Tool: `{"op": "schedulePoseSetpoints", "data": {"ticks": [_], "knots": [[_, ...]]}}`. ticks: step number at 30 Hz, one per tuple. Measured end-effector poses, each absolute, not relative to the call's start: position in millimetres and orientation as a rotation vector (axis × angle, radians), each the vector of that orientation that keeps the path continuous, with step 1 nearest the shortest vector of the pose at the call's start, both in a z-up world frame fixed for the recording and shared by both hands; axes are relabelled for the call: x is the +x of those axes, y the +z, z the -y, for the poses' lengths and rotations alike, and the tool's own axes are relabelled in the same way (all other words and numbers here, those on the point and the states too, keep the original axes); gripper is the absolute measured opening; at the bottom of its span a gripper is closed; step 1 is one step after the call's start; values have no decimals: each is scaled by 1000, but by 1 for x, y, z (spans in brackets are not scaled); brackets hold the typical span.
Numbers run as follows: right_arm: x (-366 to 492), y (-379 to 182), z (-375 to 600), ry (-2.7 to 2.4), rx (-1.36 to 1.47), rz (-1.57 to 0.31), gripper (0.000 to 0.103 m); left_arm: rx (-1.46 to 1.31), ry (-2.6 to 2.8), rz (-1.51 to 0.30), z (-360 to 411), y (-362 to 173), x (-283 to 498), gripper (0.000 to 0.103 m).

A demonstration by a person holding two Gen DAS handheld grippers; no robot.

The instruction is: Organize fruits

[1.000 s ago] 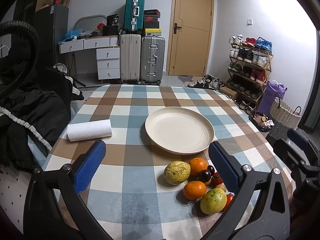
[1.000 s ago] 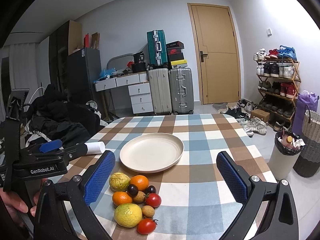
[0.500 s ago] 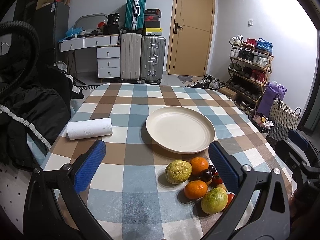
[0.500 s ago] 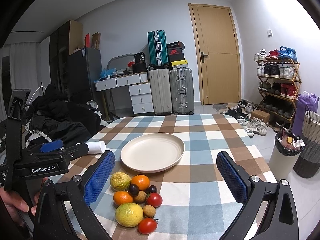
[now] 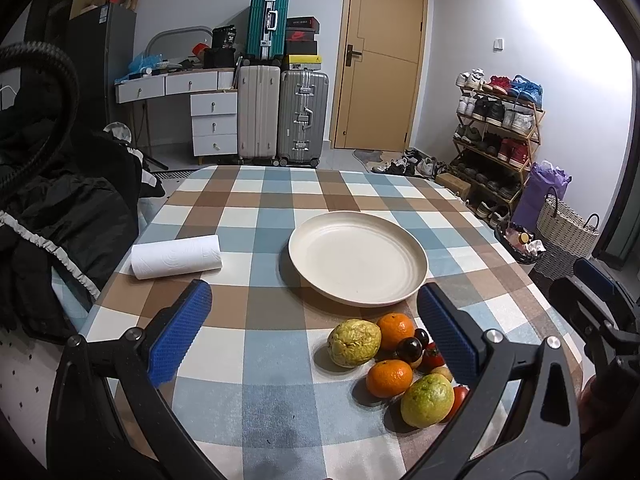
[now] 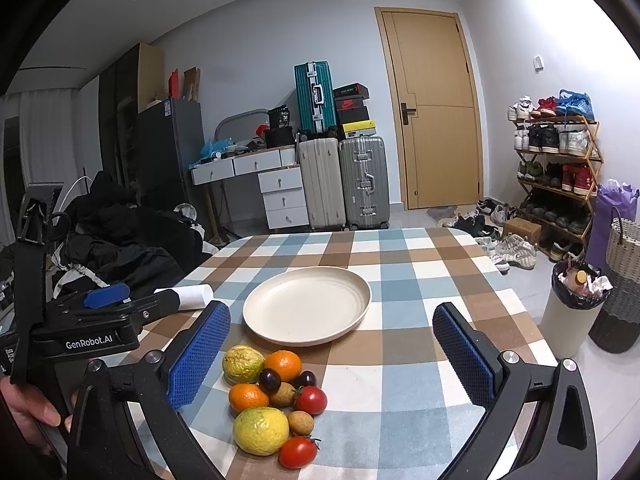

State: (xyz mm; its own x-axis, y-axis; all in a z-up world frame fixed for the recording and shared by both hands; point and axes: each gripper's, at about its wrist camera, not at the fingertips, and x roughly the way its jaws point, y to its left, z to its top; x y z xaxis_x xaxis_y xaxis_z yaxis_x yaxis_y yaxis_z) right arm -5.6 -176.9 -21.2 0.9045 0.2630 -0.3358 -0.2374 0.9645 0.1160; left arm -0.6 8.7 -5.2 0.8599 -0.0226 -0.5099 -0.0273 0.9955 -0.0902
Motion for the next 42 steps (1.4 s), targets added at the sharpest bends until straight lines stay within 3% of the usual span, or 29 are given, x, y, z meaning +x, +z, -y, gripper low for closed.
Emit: {"op": "schedulePoseSetpoints", "data": {"ticks": [23,42], "knots": [[-4,-27,179,269,75,-375,103,-115,-48,-577,-5,-22,7,103],[27,-55,181,355,98,-434,103,-308,-234,-796,-24,-80,75,102]]}}
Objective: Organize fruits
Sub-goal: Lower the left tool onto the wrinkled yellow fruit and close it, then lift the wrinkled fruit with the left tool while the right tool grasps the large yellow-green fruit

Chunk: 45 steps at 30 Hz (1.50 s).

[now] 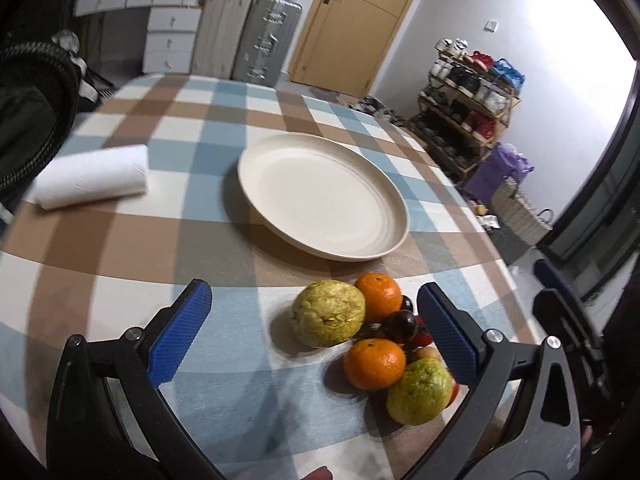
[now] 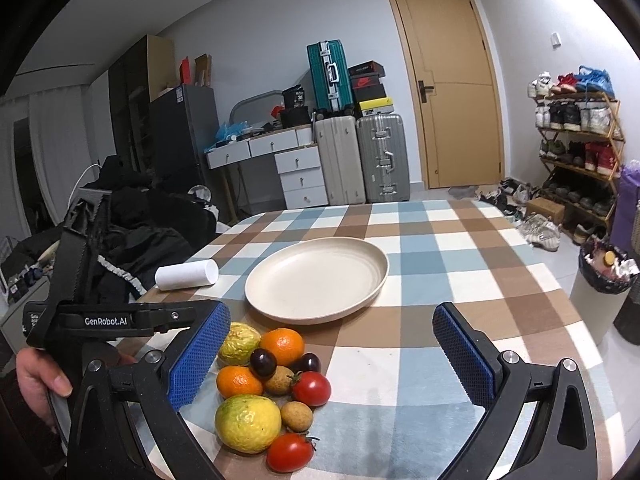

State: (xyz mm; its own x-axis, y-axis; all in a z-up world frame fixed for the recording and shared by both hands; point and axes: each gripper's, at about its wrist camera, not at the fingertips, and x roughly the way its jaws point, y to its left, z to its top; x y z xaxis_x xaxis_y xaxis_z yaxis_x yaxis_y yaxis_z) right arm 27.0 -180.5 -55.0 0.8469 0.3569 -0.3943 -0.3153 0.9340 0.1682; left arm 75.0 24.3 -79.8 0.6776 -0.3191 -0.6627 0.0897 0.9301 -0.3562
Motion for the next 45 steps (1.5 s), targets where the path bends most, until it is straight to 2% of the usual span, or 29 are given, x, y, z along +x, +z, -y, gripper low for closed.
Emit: {"op": "schedulePoseSetpoints", "data": {"ticks": [15,21,23,27,29,31,45], "knots": [[56,-67,178,438,130,-463,103,-444,-349,-912,-32,-123,126,102],[59,-67,175,467,133,-470,103,-439,-384,-930,-25,-135,142,90],[60,-68,175,473,135,-474,103,-449,-416,-945,-22,-139,149,77],[61,-67,175,477,140,-477,103,-446,-434,-954,-19,-141,157,66],[62,-67,174,478,141,-478,103,-440,-440,-959,-17,-142,160,53],[63,-68,174,480,142,-481,103,-442,-457,-967,-15,-145,163,47],[48,-69,168,554,143,-549,103,-465,-458,-909,-32,-134,146,46]]}}
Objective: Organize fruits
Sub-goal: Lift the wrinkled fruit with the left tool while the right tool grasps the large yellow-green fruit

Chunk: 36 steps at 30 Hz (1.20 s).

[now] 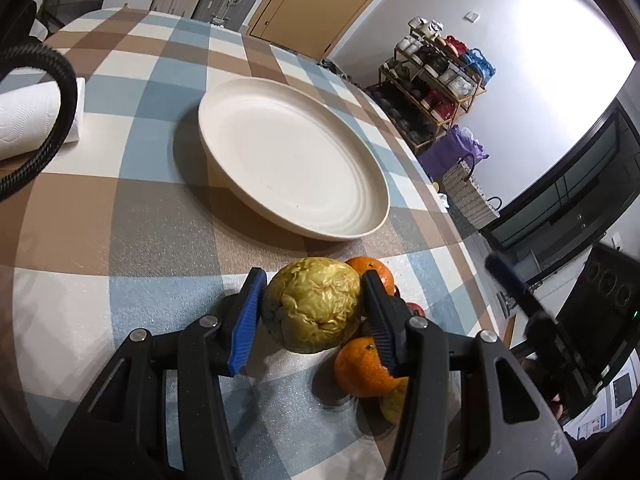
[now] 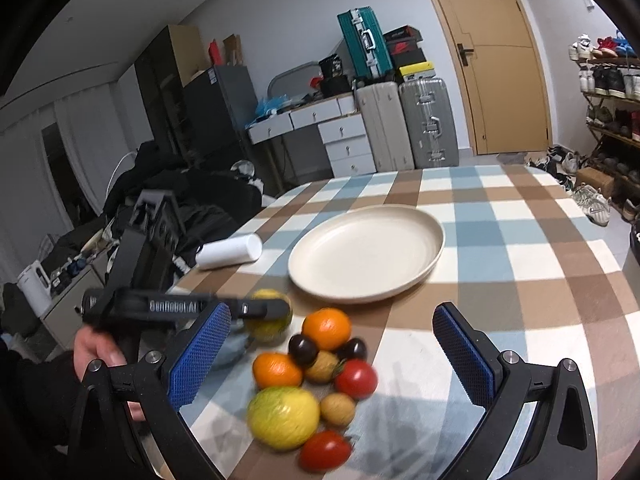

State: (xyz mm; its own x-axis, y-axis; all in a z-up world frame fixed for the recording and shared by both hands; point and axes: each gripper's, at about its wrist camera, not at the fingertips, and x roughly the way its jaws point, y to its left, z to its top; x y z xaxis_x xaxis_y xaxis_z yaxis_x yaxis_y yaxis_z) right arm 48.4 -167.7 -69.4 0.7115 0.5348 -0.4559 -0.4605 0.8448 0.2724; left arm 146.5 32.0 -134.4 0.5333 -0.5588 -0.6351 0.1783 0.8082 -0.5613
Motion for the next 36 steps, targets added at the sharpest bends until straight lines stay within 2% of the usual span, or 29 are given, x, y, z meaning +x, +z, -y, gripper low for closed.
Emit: {"op": "schedulePoseSetpoints", "data": {"ticks": [11,18,28,36], "knots": [[8,-80,139,551,2,-538,103,-460,-438,-857,-52,-115,119,46],[-5,-96,110,504,-165,-570,103,-431,-373,-826,-61,-105,104,46],[-18,-111,79,406,-370,-520,103,-377,-345,-782,-60,-83,82,46],[-18,-120,66,366,-475,-500,99,-366,-343,-766,-59,-76,74,46]]}}
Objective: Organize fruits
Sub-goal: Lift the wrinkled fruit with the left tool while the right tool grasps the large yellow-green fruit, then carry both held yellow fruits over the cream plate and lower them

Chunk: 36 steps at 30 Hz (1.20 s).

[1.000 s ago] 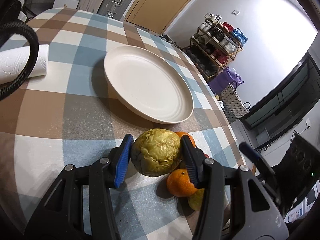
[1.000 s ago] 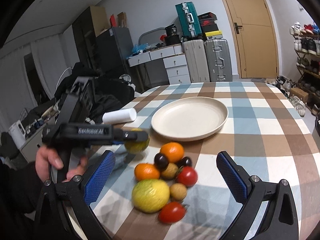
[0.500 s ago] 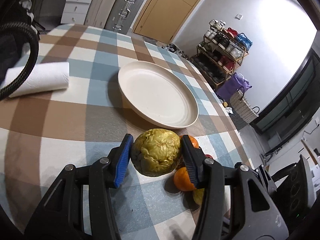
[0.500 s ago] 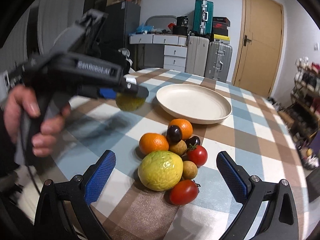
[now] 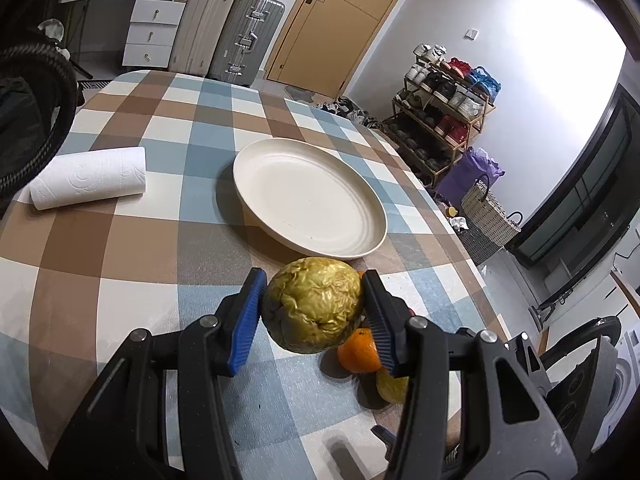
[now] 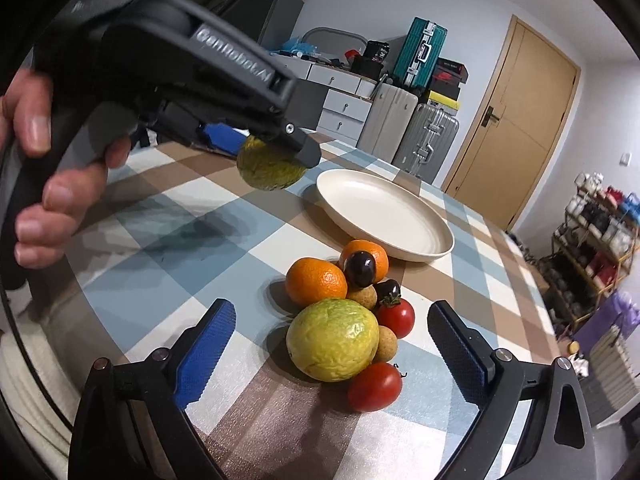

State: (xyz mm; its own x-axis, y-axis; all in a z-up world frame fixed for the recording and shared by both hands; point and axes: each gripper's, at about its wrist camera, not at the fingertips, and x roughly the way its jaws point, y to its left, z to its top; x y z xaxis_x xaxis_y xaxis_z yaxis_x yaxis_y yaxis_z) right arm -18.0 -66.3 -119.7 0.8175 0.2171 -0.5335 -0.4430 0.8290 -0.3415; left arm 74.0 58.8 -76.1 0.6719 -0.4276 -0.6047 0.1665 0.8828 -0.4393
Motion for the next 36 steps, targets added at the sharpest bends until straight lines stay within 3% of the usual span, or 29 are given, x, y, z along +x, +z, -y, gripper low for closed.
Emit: {"op": "schedulePoseSetpoints", "data": {"ticks": [4,8,16,25,36], "knots": [[-20,-120,67,359,-501,-501,94,-367,-341,-765,-58,-76,73,46],[-15,-125,67,365,-507,-531,78,-366,-336,-765,-59,-73,70,46],[-8,-132,72,344,-499,-574,54,-366,-334,-768,-60,-71,67,46],[-8,-125,80,370,-439,-548,53,-366,-329,-771,-61,-71,65,46],[4,-92,123,420,-137,-507,52,-356,-332,-768,-56,-68,73,46]]}}
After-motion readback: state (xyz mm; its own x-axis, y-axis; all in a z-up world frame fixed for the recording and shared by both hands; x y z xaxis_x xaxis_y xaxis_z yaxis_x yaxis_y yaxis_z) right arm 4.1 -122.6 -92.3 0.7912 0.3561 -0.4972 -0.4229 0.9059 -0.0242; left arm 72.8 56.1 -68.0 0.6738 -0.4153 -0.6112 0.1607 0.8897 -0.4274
